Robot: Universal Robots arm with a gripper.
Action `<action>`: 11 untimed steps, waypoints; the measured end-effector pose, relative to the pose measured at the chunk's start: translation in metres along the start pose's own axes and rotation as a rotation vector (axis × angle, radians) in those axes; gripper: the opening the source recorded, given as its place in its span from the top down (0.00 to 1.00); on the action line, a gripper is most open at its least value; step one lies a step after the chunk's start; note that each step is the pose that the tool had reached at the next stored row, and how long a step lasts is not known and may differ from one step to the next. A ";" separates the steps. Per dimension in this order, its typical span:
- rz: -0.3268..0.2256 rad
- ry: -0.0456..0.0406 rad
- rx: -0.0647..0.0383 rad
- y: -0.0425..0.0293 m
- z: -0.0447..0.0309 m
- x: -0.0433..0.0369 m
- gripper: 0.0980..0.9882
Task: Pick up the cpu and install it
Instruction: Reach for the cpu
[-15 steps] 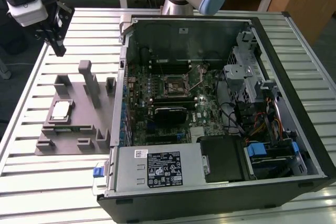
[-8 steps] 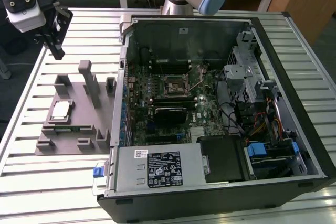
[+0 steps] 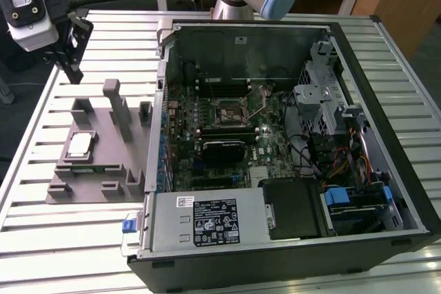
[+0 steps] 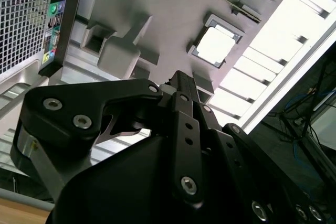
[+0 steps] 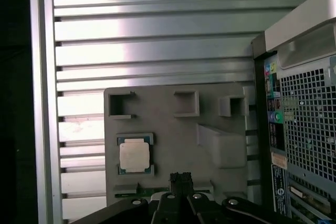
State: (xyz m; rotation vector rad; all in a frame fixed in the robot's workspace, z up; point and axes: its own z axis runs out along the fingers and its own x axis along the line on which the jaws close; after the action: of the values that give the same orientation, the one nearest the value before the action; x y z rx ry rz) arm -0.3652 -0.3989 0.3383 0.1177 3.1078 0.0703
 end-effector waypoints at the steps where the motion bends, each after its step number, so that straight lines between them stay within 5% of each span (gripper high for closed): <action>1: 0.000 0.0000 0.000 -0.0001 0.0015 0.0008 0.99; 11: 0.000 0.0000 0.000 -0.0014 0.0169 0.0091 0.99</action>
State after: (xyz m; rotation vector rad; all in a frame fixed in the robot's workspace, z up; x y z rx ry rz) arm -0.3739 -0.3989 0.3211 0.1178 3.1079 0.0702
